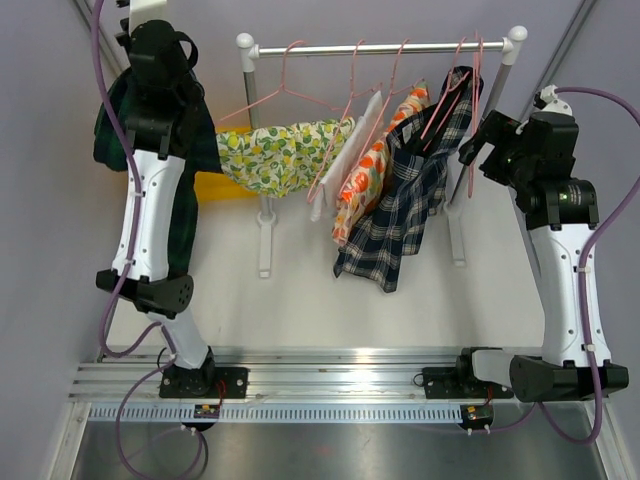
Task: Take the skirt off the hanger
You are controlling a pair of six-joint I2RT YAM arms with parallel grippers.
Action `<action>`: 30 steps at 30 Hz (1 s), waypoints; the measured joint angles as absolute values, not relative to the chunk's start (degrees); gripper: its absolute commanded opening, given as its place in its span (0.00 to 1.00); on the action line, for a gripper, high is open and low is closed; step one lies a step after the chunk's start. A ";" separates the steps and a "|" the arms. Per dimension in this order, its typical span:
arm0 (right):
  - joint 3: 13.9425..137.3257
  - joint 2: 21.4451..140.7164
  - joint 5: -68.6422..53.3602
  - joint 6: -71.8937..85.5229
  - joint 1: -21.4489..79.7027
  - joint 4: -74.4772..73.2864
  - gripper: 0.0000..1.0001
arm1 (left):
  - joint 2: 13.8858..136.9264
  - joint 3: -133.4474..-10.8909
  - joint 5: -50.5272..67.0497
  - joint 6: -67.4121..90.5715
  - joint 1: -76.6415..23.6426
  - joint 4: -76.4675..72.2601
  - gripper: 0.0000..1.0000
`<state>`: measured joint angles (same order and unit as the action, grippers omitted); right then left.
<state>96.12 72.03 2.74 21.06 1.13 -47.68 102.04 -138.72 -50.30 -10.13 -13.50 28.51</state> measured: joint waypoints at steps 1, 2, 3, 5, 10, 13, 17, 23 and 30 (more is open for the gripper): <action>95.55 72.01 2.17 21.28 1.13 -47.48 0.99 | 102.61 -138.91 -49.95 -10.70 -13.34 26.46 0.03; 94.94 72.07 1.43 21.56 1.13 -47.29 1.00 | 103.46 -139.13 -49.08 -11.27 -12.99 23.22 0.02; 94.21 72.14 0.62 21.87 1.13 -47.07 1.00 | 104.53 -139.55 -48.07 -11.55 -12.58 19.97 0.02; 92.99 72.23 -0.78 22.37 1.13 -46.87 0.99 | 106.32 -140.70 -46.44 -11.16 -11.57 16.93 0.02; 91.48 72.27 -3.53 23.20 1.13 -45.84 0.99 | 109.67 -140.35 -43.90 -7.70 -8.82 12.69 0.06; 91.33 72.27 -4.25 23.40 1.13 -45.01 0.99 | 109.58 -135.50 -44.23 -9.80 -10.07 8.47 0.15; 91.33 72.05 -5.32 23.75 1.13 -44.80 1.00 | 110.28 -133.91 -43.97 -11.57 -13.50 7.94 0.12; 91.05 70.74 -6.76 24.21 1.13 -44.25 1.00 | 111.20 -133.78 -40.62 -9.39 -14.37 8.95 0.08; 89.08 68.90 -7.77 24.25 1.13 -43.24 1.00 | 119.11 -134.41 -39.13 -10.96 -14.39 7.07 0.17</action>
<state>89.08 68.90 -7.77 24.25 1.13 -43.24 119.11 -134.41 -39.13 -10.96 -14.39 7.07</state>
